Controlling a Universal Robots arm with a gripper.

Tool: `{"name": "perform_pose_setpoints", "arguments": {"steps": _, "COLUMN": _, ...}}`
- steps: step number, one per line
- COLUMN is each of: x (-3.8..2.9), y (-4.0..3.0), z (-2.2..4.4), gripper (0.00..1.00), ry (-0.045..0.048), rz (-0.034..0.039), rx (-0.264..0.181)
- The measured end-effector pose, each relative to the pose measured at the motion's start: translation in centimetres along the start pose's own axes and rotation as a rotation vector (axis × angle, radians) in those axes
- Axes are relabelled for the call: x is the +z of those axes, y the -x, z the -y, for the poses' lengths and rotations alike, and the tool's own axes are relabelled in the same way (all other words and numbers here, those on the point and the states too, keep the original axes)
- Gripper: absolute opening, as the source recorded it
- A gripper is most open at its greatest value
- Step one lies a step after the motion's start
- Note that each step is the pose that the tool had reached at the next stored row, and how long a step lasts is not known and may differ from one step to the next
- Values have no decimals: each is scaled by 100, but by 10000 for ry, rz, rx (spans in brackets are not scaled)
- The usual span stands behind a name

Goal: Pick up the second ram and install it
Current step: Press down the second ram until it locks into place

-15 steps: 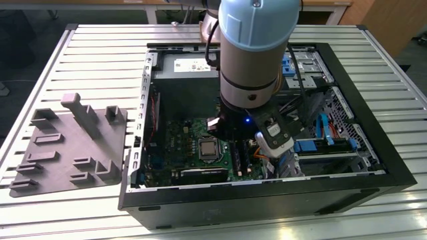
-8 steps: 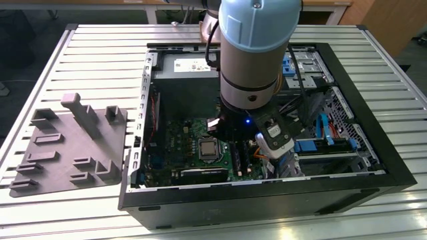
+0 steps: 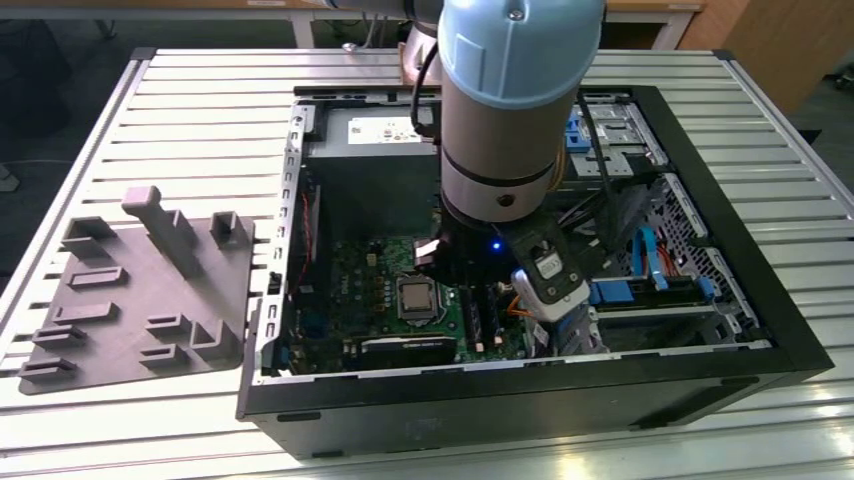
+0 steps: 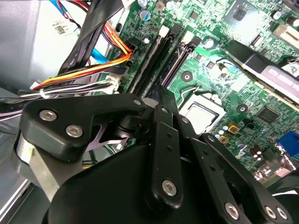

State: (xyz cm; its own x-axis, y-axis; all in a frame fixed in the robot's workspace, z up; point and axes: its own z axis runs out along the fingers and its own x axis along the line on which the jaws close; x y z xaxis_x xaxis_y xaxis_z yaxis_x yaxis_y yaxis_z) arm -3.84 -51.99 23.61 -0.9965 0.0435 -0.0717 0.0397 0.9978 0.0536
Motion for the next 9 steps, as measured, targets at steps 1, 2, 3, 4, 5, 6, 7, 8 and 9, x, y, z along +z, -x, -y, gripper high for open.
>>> {"name": "perform_pose_setpoints", "arguments": {"steps": 1, "x": 0, "y": 0, "z": 4, "gripper": 11, "ry": 0, "rz": 0, "rx": 0}}
{"name": "perform_pose_setpoints", "arguments": {"steps": 2, "x": 0, "y": 0, "z": 9, "gripper": 11, "ry": 0, "rz": 0, "rx": 0}}
{"name": "perform_pose_setpoints", "arguments": {"steps": 3, "x": -1, "y": 1, "z": 14, "gripper": 11, "ry": 0, "rz": 0, "rx": 0}}
{"name": "perform_pose_setpoints", "arguments": {"steps": 4, "x": -1, "y": 1, "z": 19, "gripper": 11, "ry": 0, "rz": -1, "rx": 0}}
{"name": "perform_pose_setpoints", "arguments": {"steps": 5, "x": -1, "y": 1, "z": 24, "gripper": 11, "ry": 0, "rz": 0, "rx": 0}}
{"name": "perform_pose_setpoints", "arguments": {"steps": 6, "x": -2, "y": 1, "z": 29, "gripper": 11, "ry": 0, "rz": 0, "rx": 0}}
{"name": "perform_pose_setpoints", "arguments": {"steps": 7, "x": -1, "y": 1, "z": 34, "gripper": 11, "ry": 1, "rz": 0, "rx": 0}}
{"name": "perform_pose_setpoints", "arguments": {"steps": 8, "x": -2, "y": 1, "z": 38, "gripper": 11, "ry": 0, "rz": 0, "rx": 0}}
{"name": "perform_pose_setpoints", "arguments": {"steps": 9, "x": -2, "y": 2, "z": 42, "gripper": 11, "ry": 1, "rz": 0, "rx": 0}}
